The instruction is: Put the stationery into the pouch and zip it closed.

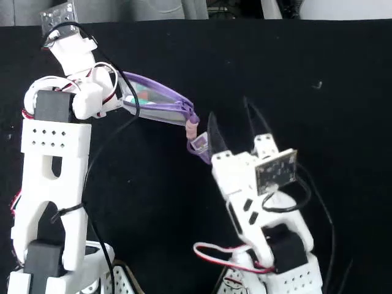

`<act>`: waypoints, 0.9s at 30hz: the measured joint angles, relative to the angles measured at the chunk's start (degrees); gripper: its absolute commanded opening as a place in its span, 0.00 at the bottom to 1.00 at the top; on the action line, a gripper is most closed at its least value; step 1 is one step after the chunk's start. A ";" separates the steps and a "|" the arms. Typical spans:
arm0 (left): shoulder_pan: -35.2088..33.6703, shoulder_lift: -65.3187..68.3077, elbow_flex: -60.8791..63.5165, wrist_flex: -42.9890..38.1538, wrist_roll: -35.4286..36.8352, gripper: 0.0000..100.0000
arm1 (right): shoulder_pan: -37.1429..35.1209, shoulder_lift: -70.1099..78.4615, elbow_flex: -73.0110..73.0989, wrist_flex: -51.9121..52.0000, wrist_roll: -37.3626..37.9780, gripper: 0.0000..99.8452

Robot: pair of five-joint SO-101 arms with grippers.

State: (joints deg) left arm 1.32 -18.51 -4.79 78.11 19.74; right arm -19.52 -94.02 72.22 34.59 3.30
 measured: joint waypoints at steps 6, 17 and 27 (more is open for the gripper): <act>0.00 0.00 0.00 0.00 0.00 0.03 | -6.51 -4.92 14.07 -1.14 0.00 0.21; 0.00 0.00 0.00 0.00 0.00 0.03 | -7.38 -4.92 23.38 -17.58 0.00 0.05; 0.00 0.00 0.00 0.00 0.00 0.03 | -6.95 -4.92 23.56 -20.57 -0.09 0.25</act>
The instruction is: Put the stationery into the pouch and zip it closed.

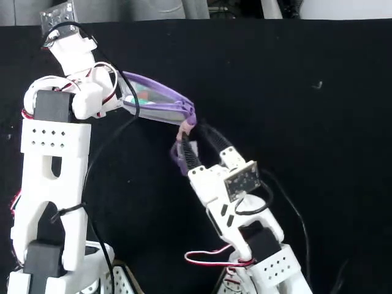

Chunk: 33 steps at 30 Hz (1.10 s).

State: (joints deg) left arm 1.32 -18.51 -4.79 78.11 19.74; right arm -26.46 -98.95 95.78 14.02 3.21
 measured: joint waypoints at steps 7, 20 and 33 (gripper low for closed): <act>0.00 0.00 0.00 0.00 0.00 0.03 | 1.23 0.00 1.23 -2.02 -1.85 0.21; 0.00 0.00 0.00 0.00 0.00 0.03 | 1.49 8.62 -6.15 2.73 -2.37 0.20; 0.00 0.00 0.00 0.00 0.00 0.03 | 1.58 36.92 -18.02 -0.70 -2.64 0.02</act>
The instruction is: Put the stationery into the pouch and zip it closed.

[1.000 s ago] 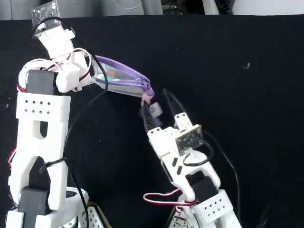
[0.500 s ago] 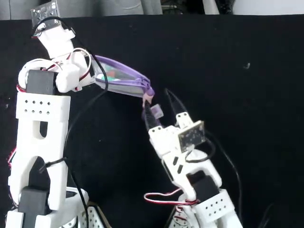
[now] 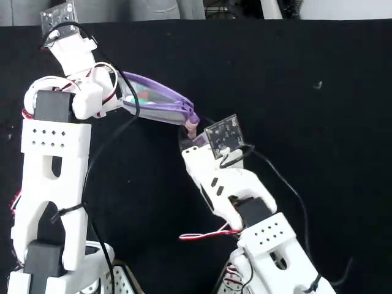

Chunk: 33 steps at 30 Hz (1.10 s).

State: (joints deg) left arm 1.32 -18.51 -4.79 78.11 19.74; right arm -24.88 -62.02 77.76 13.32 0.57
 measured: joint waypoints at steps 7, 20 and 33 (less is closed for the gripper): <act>0.00 0.00 0.00 0.00 0.00 0.03 | 1.93 -6.59 0.00 3.43 0.00 0.01; 1.67 0.44 -3.87 2.55 0.00 0.28 | 5.71 -0.70 -10.90 12.66 0.09 0.01; 5.71 0.44 -23.56 5.89 0.09 0.28 | 6.86 25.05 -38.07 27.08 2.29 0.01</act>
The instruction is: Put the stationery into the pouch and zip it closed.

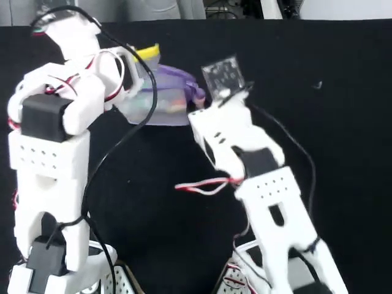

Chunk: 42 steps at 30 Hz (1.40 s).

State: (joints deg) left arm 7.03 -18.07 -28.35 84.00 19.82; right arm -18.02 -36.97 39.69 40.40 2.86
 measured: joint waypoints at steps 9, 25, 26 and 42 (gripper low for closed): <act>0.00 0.00 -4.84 1.76 -0.26 0.28 | 5.36 12.40 -22.51 9.67 4.04 0.01; 0.00 -0.09 11.60 1.49 -0.18 0.28 | 10.20 49.58 -85.27 42.37 10.11 0.01; 0.00 -0.09 13.36 0.62 -0.18 0.28 | 11.69 51.78 -88.88 44.48 10.20 0.01; 9.05 0.00 26.11 -7.12 -5.36 0.28 | 23.82 61.80 -109.45 59.08 23.03 0.01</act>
State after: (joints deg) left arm 16.09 -18.07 -2.24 76.88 14.46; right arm 5.80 24.84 -69.76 99.47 25.89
